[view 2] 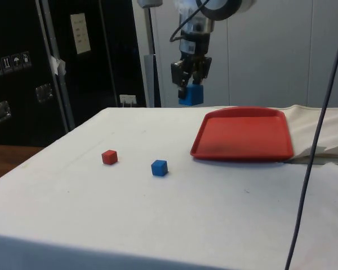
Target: Pick up the largest block and place it onto the tray.
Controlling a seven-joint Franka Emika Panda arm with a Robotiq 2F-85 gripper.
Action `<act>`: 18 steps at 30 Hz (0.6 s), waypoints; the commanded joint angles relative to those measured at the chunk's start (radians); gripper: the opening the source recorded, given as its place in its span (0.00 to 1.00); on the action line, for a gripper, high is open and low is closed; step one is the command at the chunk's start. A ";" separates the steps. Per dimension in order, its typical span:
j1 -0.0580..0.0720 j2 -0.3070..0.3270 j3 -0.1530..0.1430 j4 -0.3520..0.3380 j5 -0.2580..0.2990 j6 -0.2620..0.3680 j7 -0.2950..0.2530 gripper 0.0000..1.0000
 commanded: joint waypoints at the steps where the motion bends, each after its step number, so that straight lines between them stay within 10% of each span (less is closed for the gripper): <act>1: -0.009 -0.010 -0.007 -0.015 -0.021 0.012 -0.001 0.04; 18: -0.022 -0.074 -0.121 -0.100 -0.009 0.040 -0.160 0.04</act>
